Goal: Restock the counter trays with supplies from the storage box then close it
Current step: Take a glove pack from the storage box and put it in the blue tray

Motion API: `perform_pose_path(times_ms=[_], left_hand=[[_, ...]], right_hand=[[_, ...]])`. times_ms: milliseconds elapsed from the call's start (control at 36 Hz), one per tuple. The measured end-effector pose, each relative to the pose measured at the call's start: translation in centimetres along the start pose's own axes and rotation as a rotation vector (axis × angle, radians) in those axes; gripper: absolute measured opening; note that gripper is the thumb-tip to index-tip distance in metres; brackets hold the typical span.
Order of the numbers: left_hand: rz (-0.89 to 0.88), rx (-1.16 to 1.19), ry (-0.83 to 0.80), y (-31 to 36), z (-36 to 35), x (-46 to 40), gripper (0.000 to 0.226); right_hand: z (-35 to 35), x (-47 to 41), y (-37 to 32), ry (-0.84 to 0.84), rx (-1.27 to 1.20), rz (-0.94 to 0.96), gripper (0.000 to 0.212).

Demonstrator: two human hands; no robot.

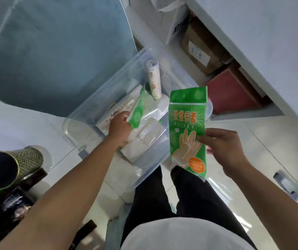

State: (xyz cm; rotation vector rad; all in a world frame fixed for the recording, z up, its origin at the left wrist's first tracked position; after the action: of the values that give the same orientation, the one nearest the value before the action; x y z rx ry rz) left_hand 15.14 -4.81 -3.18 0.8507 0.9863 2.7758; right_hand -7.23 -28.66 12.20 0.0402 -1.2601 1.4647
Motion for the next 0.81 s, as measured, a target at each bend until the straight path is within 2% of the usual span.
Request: perform_pose_path(times_ms=[111, 194, 250, 306, 361, 500, 611, 806], left_hand=[[0.241, 0.522, -0.102, -0.9, 2.5, 3.9, 0.052], [0.355, 0.789, -0.164, -0.3, 4.3, 7.3, 0.059], [0.32, 0.948, -0.226, 1.5, 5.7, 9.4, 0.056], [0.227, 1.101, -0.289, 4.2, 7.5, 11.3, 0.05], [0.107, 1.237, -0.35, 7.4, 9.4, 13.1, 0.049], [-0.072, 1.34, -0.459, 12.7, 12.3, 17.0, 0.056], [-0.082, 1.368, -0.548, 14.6, 11.6, 18.8, 0.056], [-0.048, 1.331, -0.652, 16.0, 8.6, 21.0, 0.053]], right_hand=[[-0.8, 1.6, -4.4, -0.093, 0.064, 0.121, 0.022], [-1.5, 3.1, -8.1, -0.243, 0.01, 0.19, 0.02], [-2.2, 4.7, -10.4, -0.416, -0.031, 0.211, 0.016], [-2.3, 6.2, -12.2, -0.572, -0.105, 0.2, 0.03], [-1.9, 7.2, -13.6, -0.651, -0.187, 0.176, 0.037], [-0.6, 8.3, -14.7, -0.572, -0.246, 0.167, 0.042], [-0.2, 9.1, -13.9, -0.558, -0.296, 0.1, 0.047], [1.6, 9.2, -10.8, -0.546, -0.447, -0.033, 0.04]])
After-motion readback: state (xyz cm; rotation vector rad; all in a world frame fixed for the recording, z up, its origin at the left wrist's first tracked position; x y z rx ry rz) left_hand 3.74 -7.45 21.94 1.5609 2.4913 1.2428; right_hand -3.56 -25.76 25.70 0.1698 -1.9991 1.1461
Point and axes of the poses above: each hand's wrist, its own x-axis away from the middle knuckle, its own z-axis out of the back of the hand, y = z × x, the point moved 10 cm from there along -x, towards the middle knuckle, and after that the axes turned 6 degrees about y, right-handed, at the moved point
